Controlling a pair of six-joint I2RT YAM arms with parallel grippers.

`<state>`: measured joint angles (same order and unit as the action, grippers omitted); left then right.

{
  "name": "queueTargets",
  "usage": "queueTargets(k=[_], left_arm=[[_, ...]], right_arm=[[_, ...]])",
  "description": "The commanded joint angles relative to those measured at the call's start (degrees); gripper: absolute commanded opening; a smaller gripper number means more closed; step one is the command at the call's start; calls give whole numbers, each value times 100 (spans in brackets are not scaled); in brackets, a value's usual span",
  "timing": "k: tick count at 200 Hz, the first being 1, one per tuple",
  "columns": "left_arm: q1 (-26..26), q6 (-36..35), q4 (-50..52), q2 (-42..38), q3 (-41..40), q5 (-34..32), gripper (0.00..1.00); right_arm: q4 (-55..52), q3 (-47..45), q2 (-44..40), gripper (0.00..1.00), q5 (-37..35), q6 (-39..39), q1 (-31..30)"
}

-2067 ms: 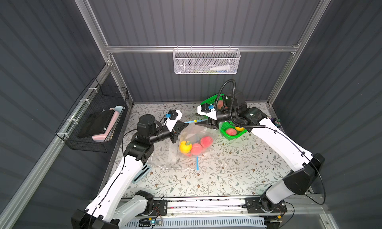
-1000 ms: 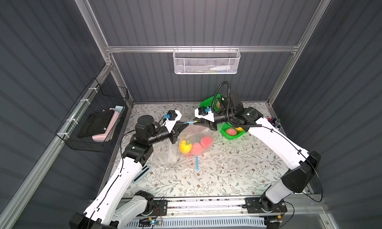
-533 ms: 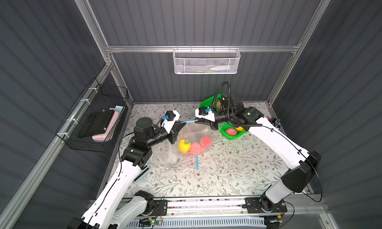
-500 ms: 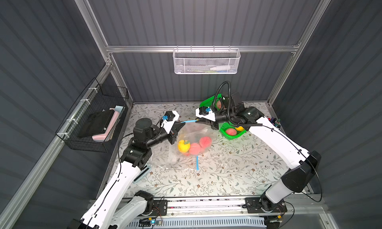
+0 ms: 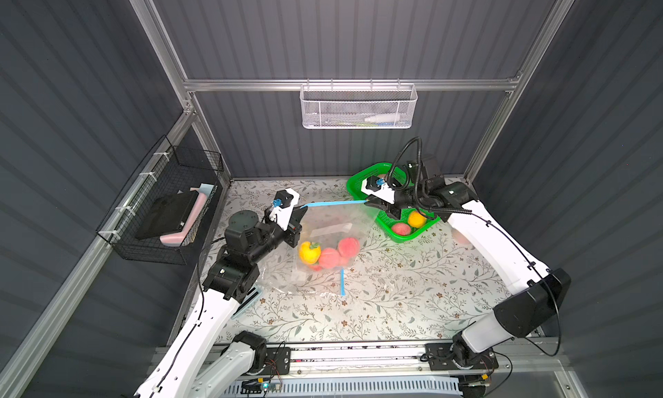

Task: Place the peach in a zip-top bag and seal the zipper
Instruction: Zip the zipper on the zipper food storage bag.

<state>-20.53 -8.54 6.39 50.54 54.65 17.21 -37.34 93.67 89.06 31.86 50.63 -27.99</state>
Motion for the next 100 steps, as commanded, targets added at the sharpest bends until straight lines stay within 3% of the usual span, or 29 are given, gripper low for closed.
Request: queueTargets(k=[1,72,100], left_arm=[[23,159,-31,-115,28,-431,0],[23,273,-98,115,81,-390,0],[23,404,-274,373,180,-362,0]], right_arm=[[42,-213,-206,15,-147,-44,288],[686,-516,-327,16,33,-575,452],[1303,-804,-488,25,614,-1176,432]])
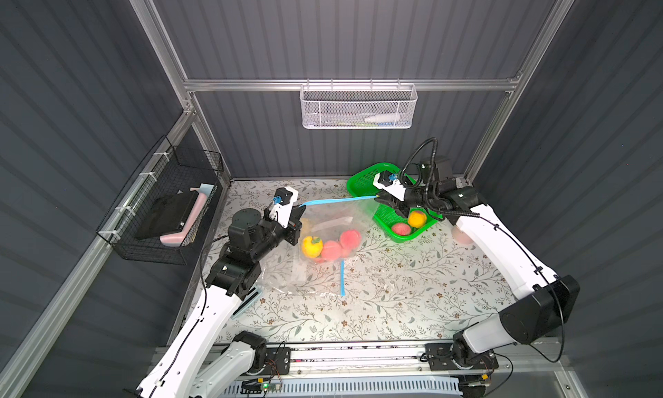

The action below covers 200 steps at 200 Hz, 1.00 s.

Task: Place the peach in a zip-top bag and seal the zipper
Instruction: Zip the zipper on the zipper food storage bag, then place the zipper food storage bag at the corner of the board.

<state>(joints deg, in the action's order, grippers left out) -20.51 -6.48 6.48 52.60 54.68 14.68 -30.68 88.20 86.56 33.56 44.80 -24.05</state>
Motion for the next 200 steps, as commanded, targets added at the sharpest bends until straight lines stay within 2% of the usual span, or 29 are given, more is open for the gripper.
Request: queueTargets(k=[1,18,43,76,114,150,194,200], left_arm=[[21,208,-294,178,181,-102,0],[21,530,-540,527,347,-161,0],[21,1262,-600,1284,910,-829,0],[38,1622,-591,2158,1708,-1251,0],[249,1572,-634,2862,2486,-1472,0],[899,1712,-446,3420,3158,-1635,0],[1776,2441,-383,3879,3130,-1834,0],[1855,2502,-280,3953,3122,-1909,6]], right_arm=[[666,-285,-251,25,451,-620,35],[1495,-689,-507,37,569,-1369,-11],[2653,-1256,-914,49,463,-2507,-31],[3253,-1677,-1286,65,-337,-3592,-38],[3751,-2385,-1566,72,-621,-4624,-44],[4513,-2936,-1543,78,-641,-5655,-52],[4764,-3252,-1020,77,-1084,-6539,-230],[4739,-3257,-927,76,-1166,-6644,-281]])
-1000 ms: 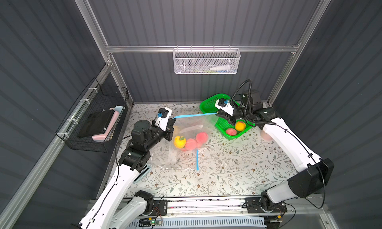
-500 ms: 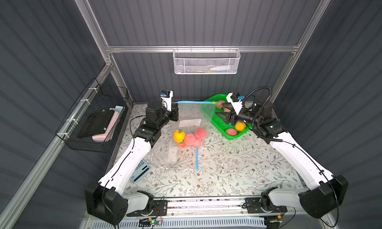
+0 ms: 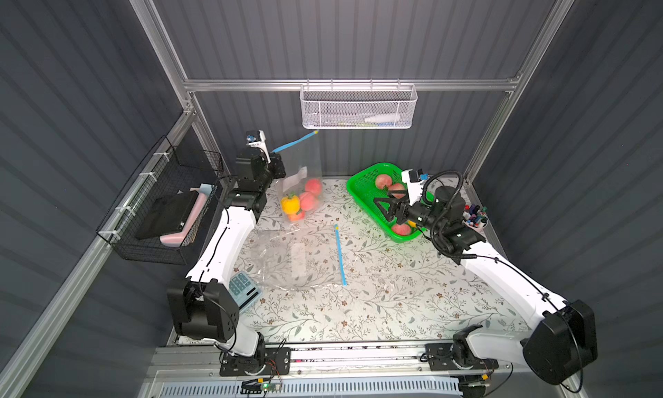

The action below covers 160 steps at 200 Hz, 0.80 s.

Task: Place the peach in a zip-top bag and seal the zipper
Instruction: Place the zipper food storage bag at the corner of the board.

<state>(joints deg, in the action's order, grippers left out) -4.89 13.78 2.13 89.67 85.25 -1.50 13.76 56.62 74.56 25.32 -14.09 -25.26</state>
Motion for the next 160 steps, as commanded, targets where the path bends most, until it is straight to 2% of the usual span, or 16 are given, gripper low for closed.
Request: queueTargets(k=[1,5,18,43,59,91,110,142,160], left_arm=[[303,494,169,271,63,-308,6],[340,541,252,322,57,-408,10],[438,696,529,426,3,-781,41],[497,769,1098,481,-97,-1553,72],[497,746,1603,464,41,-1903,86],[489,634,2551,339,463,-2191,99],[493,531,2919,216,711,-2213,100],[489,537,3210,-41,826,-1475,100],[481,627,3294,-171,690,-671,100]], right_arm=[[290,-103,284,76,-356,-772,-175],[282,-114,342,76,-421,-826,-218],[203,-125,514,75,-626,-1096,-365],[189,-78,875,74,-663,-1240,-548],[109,44,1093,73,-782,-1290,-654],[-167,402,1531,74,-967,-1267,-818],[-210,502,1717,75,-994,-1322,-914],[-314,573,2001,83,-1342,-1513,-1031],[-537,688,2239,84,-1262,-1634,-1111]])
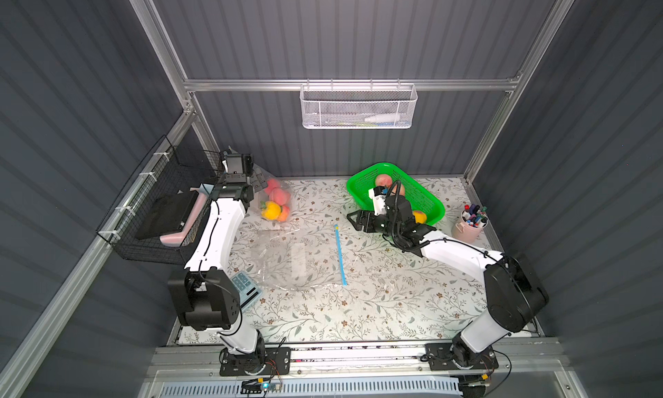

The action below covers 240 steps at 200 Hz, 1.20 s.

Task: Place the peach in a zip-top bag and seal the zipper
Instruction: Place the zipper food storage bag at the corner of the board.

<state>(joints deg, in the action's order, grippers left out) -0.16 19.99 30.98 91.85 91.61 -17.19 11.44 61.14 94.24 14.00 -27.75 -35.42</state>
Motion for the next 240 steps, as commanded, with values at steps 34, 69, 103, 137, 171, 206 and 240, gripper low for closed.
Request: queueTargets(k=[34,69,103,137,171,206,240], left_arm=[[-469,-28,306,-444,-503,1711,99],[-778,-222,36,82,-700,1633,95],[-786,-53,-163,887,-333,645,100],[-621,-132,-160,1817,230,335,100],[-426,119,-64,2385,262,435,100],[-362,322,141,2451,237,96,100],[-369,355,89,1971,-9,479,100]], right_arm=[[-1046,643,862,77,219,-516,-264],[-987,727,1256,73,458,-692,-450],[-961,869,1531,72,484,-769,-556],[-1062,887,1615,72,413,-746,-563],[-1168,903,1607,72,323,-680,-567],[-1245,933,1664,71,309,-721,-563],[-1294,953,1763,62,357,-936,-563]])
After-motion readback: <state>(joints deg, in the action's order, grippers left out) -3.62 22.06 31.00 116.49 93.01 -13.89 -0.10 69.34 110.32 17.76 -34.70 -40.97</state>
